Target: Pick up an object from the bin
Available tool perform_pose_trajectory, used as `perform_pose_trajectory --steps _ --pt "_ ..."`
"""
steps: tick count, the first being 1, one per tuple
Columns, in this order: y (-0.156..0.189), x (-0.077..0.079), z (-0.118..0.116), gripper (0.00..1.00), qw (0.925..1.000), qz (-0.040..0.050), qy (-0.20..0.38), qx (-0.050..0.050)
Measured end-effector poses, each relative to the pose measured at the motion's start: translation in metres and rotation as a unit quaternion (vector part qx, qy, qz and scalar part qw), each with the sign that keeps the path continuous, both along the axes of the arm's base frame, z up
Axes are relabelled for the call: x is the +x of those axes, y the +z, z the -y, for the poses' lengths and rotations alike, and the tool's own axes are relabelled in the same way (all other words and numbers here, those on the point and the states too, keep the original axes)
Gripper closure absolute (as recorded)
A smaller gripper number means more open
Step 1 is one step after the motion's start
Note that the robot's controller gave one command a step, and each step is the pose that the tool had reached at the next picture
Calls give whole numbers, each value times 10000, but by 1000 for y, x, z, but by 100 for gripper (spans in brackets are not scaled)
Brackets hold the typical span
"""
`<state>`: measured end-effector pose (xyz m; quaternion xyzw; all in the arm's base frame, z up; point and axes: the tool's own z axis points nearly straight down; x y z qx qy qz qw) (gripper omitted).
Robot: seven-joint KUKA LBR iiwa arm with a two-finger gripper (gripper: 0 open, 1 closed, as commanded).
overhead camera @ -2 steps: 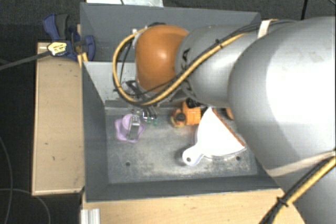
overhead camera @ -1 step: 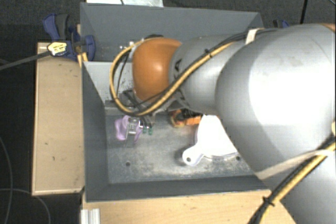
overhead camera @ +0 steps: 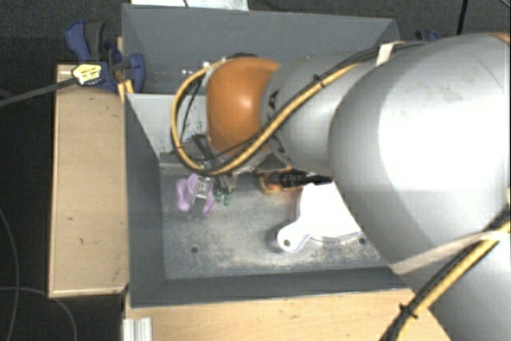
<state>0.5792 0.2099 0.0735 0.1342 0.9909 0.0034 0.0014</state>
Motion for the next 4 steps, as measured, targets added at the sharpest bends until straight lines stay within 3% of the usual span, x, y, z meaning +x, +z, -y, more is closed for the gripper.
perform_pose_trajectory --steps 4 --pt "14 -1 1 100 10000 -15 1 -23"
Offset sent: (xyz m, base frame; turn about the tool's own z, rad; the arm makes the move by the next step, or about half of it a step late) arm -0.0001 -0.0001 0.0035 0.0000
